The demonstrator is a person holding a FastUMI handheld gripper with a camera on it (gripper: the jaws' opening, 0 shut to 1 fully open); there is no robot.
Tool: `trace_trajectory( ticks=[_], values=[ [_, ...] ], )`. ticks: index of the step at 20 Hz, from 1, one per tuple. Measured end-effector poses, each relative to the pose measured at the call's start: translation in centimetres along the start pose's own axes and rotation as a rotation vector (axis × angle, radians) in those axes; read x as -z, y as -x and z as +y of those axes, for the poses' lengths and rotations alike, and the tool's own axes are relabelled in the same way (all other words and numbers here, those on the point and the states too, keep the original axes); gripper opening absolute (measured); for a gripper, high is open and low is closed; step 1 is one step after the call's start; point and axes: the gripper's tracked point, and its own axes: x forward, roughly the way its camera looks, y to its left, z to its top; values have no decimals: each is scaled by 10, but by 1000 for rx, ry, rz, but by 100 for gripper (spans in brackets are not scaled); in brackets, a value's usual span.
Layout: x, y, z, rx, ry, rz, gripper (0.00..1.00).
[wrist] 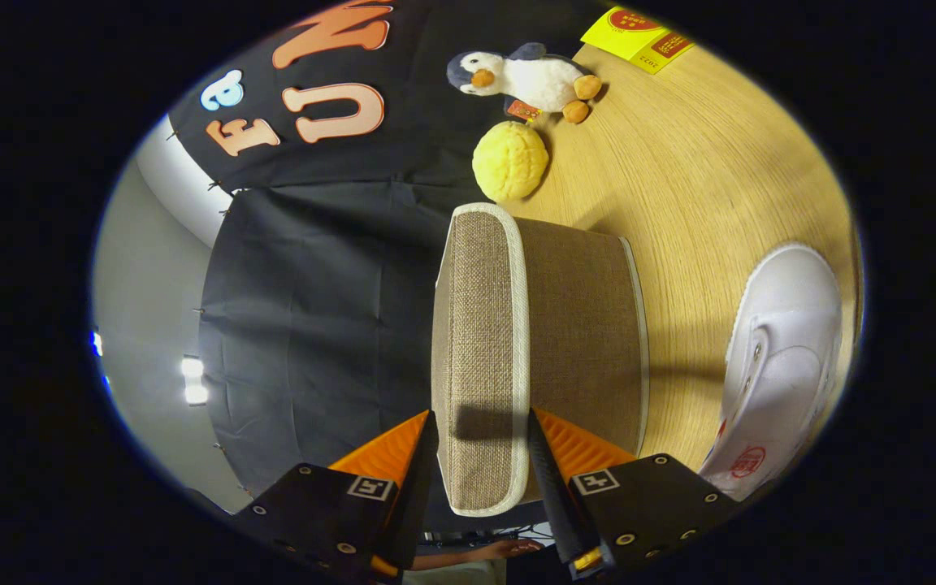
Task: Open the storage box then place both shoes into the box .Put the left shoe in first, then the right shoe, with the right side of both shoes facing outward in a uniform manner.
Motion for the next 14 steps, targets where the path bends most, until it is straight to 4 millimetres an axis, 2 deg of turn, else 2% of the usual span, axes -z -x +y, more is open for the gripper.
trace_trajectory(
  ticks=[4, 8, 11, 12, 14],
  values=[
    [-7, 7, 18, -62, -17, -33, 51],
    [-11, 2, 35, -110, -47, -56, 44],
    [-14, -3, 50, -108, -32, -61, 34],
    [-16, -7, 48, -70, -8, -72, 33],
    [-21, -14, 25, 82, 29, -87, 24]
  ],
)
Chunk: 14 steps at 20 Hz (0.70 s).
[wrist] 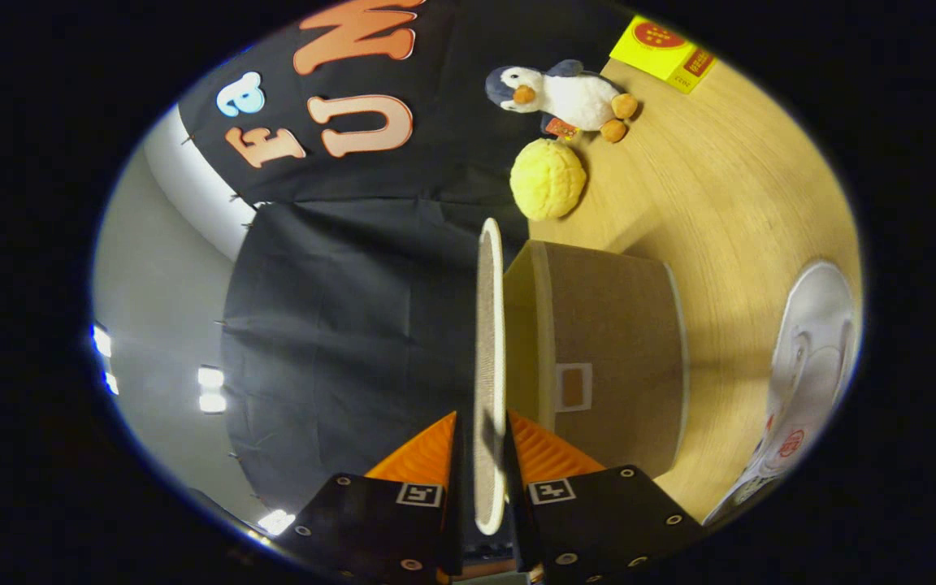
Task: Open the storage box then place both shoes into the box .Put the left shoe in first, then the right shoe, with the right side of both shoes facing outward in a uniform manner.
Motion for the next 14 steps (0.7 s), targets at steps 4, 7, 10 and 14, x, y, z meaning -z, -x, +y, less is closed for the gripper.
trace_trajectory(
  ticks=[4, 7, 10, 14],
  values=[
    [-1, -2, 17, 20, -1, -37, 4],
    [-8, 4, 64, -42, 34, -51, 2],
    [-7, -6, 106, -72, 123, -51, 3],
    [1, -29, 150, -70, 242, -50, 6]
  ],
)
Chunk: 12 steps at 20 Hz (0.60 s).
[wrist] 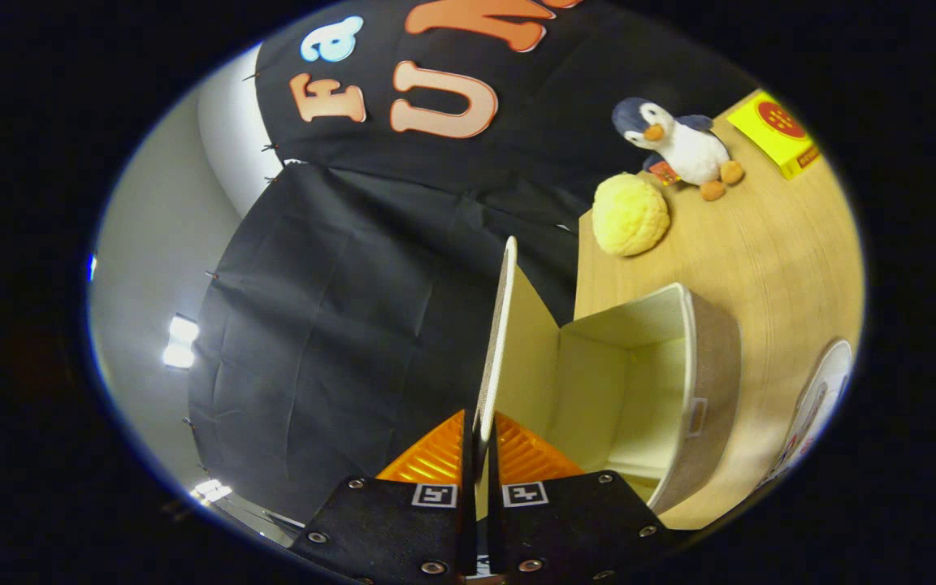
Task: Open the storage box then place both shoes into the box .Put the left shoe in first, then the right shoe, with the right side of both shoes facing outward in a uniform manner.
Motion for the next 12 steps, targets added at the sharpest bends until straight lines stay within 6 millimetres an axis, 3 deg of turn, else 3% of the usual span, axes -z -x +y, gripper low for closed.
trace_trajectory(
  ticks=[5, 9, 12],
  values=[
    [6, -44, 40, 15, 74, 23, 8],
    [24, -81, 66, 12, 107, 53, 8],
    [32, -106, 67, 45, 108, 64, 8]
  ],
)
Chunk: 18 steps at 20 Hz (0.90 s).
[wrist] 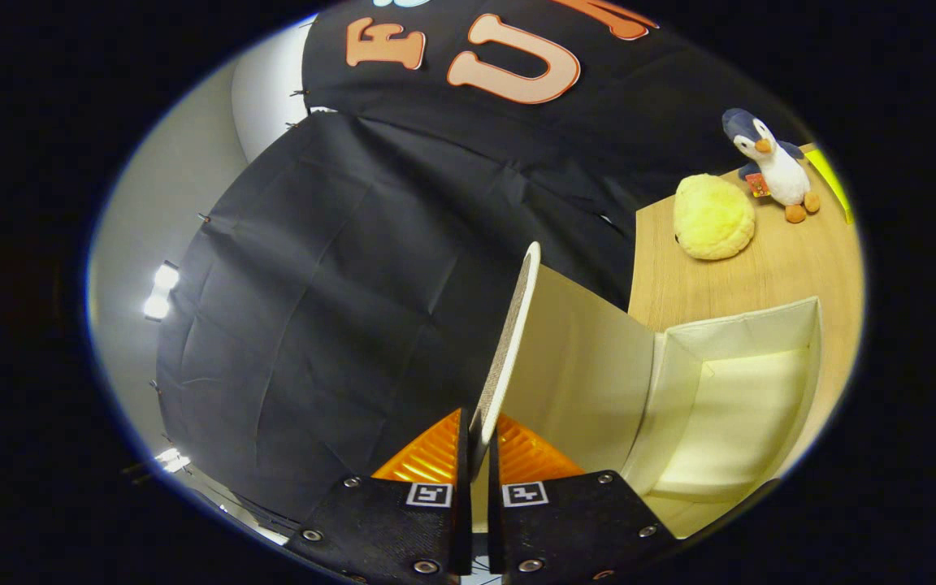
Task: Open the storage box then place both shoes into the box .Put the left shoe in first, then the right shoe, with the right side of both shoes facing outward in a uniform manner.
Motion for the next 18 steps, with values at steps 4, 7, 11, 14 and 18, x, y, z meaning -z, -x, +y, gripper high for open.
trace_trajectory(
  ticks=[4, 7, 11, 14, 18],
  values=[
    [11, -30, 11, 40, 6, 20, 10],
    [17, -46, 15, 62, 53, 28, 15],
    [22, -50, 2, 97, 102, 45, 43],
    [10, -29, -17, 165, 155, 11, 65],
    [-9, 23, -71, 321, 258, -73, 82]
  ],
)
